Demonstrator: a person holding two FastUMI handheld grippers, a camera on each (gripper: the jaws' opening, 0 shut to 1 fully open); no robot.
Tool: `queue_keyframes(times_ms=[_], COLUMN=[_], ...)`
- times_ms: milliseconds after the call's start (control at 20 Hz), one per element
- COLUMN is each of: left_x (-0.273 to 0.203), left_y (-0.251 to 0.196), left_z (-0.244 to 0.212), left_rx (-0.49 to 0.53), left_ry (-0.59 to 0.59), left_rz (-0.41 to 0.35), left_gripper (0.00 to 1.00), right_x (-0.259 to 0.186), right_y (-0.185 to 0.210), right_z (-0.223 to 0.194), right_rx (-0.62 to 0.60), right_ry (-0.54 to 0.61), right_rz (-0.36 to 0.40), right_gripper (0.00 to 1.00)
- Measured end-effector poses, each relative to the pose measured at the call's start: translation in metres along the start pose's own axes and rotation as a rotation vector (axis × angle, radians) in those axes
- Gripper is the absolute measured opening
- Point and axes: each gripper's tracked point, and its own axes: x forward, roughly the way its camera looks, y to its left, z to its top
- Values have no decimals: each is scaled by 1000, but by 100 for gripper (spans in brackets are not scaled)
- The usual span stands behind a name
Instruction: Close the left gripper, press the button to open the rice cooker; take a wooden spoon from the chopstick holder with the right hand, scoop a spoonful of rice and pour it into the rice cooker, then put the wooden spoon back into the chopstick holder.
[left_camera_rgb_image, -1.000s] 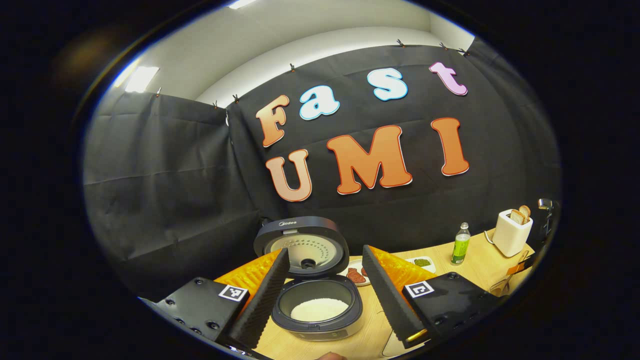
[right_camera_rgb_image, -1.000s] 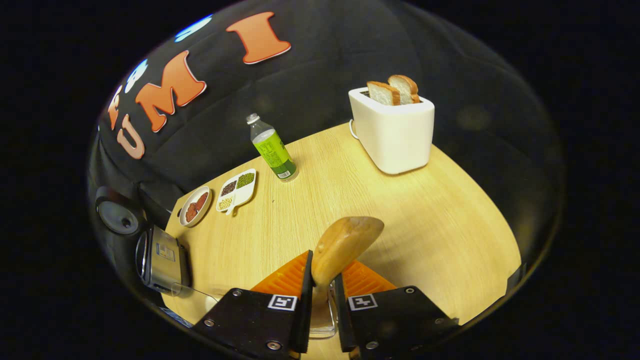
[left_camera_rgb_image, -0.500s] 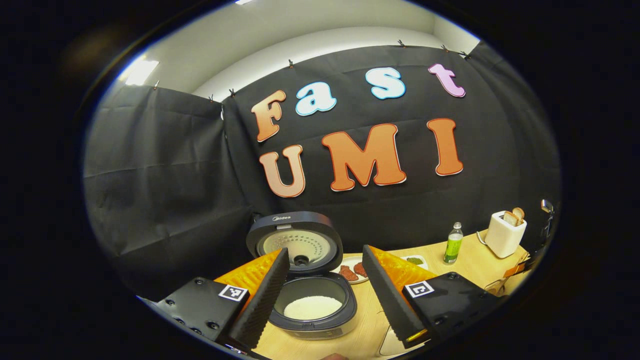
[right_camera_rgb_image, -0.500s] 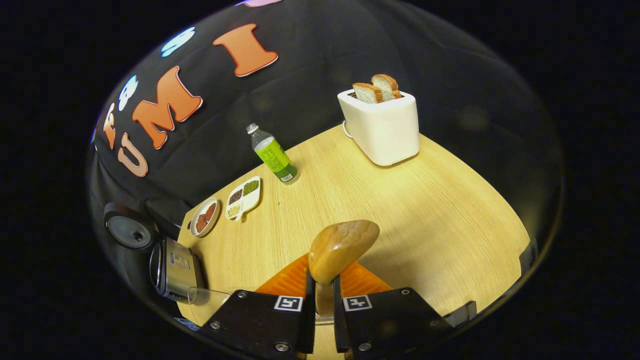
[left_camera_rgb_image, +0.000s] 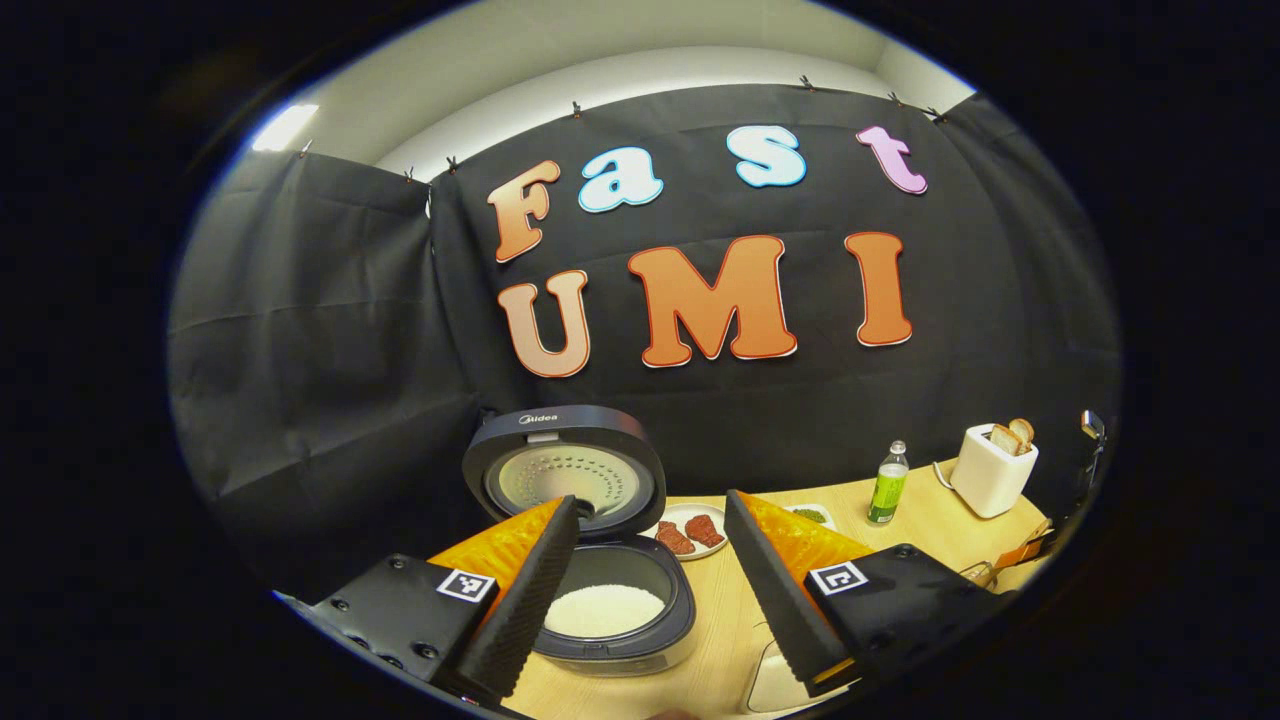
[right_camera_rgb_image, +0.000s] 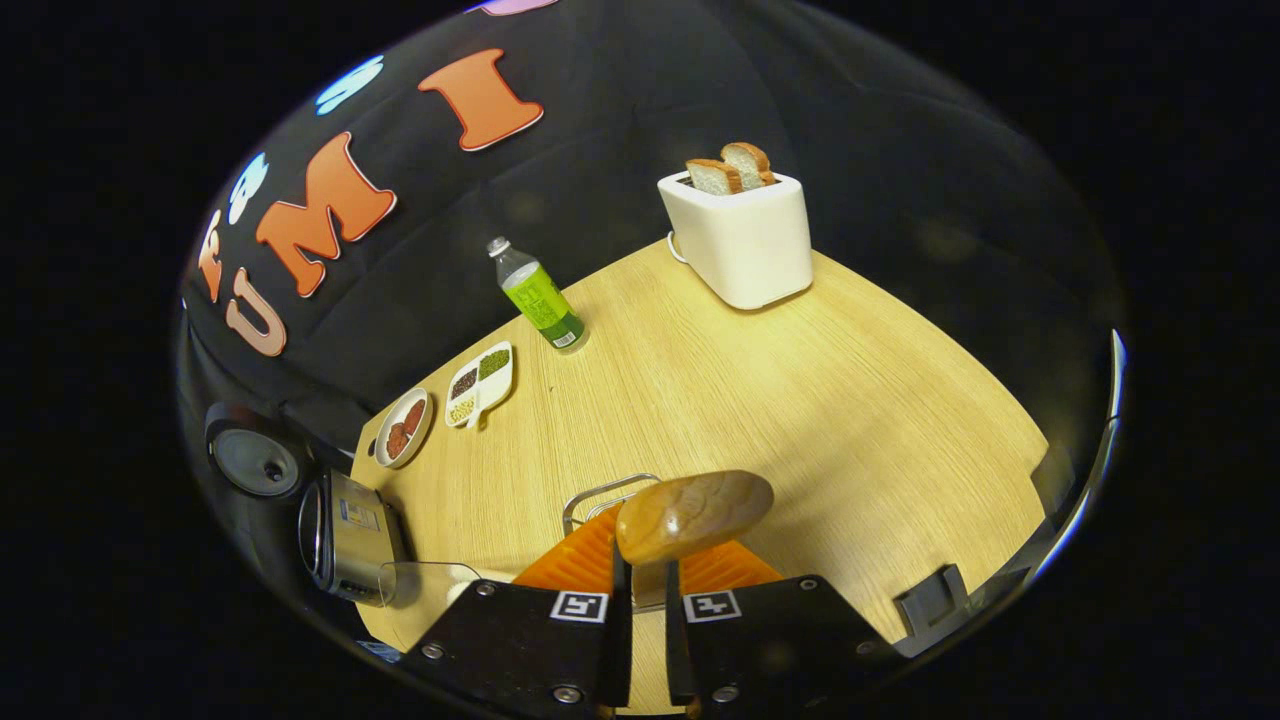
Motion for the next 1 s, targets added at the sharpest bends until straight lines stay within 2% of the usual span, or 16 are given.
queue_keyframes(times_ms=[350, 500, 550, 600, 650, 750, 800, 900, 1000], left_x=[8, 12, 13, 13, 14, 16, 18, 21, 23], left_y=[12, 16, 18, 19, 20, 18, 15, 15, 17], left_z=[7, 7, 8, 8, 9, 7, 6, 6, 7], left_rx=[8, 4, 4, 5, 1, -20, -33, -41, -37], left_ry=[-23, -30, -35, -38, -42, -45, -44, -47, -51], left_rz=[-1, -8, -11, -14, -19, -38, -55, -69, -78], left_gripper=[98, 90, 93, 97, 100, 100, 99, 89, 100], right_x=[-11, -21, -28, -34, -41, -55, -60, -73, -86], right_y=[5, 9, 10, 11, 13, 18, 21, 34, 51], right_z=[9, 20, 25, 30, 34, 40, 42, 46, 47], right_rx=[11, -19, -21, -14, -5, 11, 13, 12, -4], right_ry=[-50, -91, -107, -123, -139, -166, -175, -199, -213], right_rz=[-27, -35, -39, -38, -34, -26, -20, 6, 43], right_gripper=[12, 11, 11, 7, 11, 11, 11, 11, 11])
